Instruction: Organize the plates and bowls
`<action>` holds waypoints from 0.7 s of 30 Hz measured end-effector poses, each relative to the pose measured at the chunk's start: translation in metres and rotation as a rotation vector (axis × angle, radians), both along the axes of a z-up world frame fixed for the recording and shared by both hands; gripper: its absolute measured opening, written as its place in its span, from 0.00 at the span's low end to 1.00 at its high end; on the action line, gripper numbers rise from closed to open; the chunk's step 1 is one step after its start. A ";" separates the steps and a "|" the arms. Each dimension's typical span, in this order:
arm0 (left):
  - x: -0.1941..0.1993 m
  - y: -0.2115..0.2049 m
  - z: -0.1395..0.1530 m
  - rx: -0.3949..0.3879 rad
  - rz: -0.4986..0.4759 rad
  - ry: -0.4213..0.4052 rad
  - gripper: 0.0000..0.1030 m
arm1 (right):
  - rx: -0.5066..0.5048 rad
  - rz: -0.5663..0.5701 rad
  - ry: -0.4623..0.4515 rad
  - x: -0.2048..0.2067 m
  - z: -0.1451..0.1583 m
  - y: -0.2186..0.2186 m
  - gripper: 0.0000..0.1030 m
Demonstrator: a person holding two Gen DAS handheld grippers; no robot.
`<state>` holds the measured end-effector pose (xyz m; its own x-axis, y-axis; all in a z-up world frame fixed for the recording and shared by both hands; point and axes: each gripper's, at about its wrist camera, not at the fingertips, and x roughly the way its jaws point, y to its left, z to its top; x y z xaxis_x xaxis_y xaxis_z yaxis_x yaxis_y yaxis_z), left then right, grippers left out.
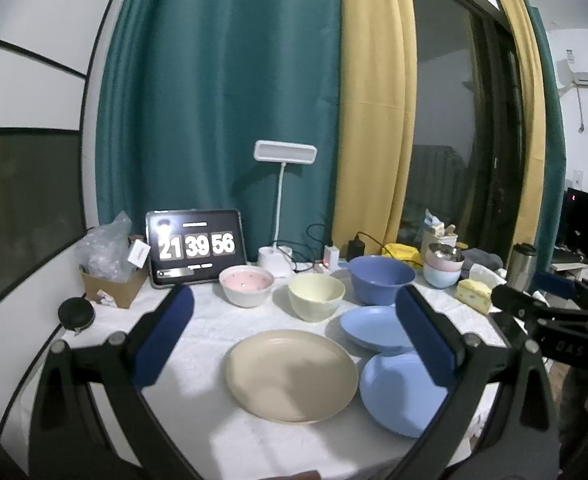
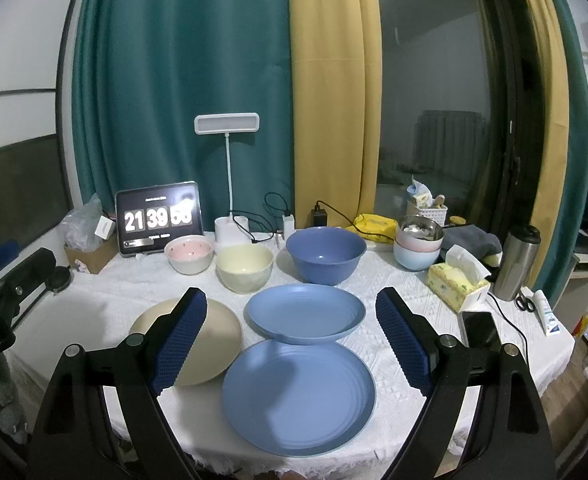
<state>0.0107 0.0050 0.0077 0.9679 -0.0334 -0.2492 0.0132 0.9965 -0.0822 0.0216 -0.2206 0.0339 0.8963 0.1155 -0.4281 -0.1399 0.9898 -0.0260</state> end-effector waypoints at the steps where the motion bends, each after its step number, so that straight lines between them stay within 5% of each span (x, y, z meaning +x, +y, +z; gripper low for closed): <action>1: 0.000 0.000 0.000 0.000 0.000 0.000 0.99 | 0.000 0.000 0.000 0.000 0.000 0.000 0.87; 21: 0.000 -0.003 -0.001 0.000 -0.010 -0.006 0.99 | 0.003 0.000 0.004 0.001 0.000 -0.002 0.87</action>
<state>0.0106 0.0016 0.0067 0.9689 -0.0430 -0.2438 0.0236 0.9964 -0.0820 0.0224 -0.2221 0.0336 0.8948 0.1170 -0.4309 -0.1404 0.9898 -0.0228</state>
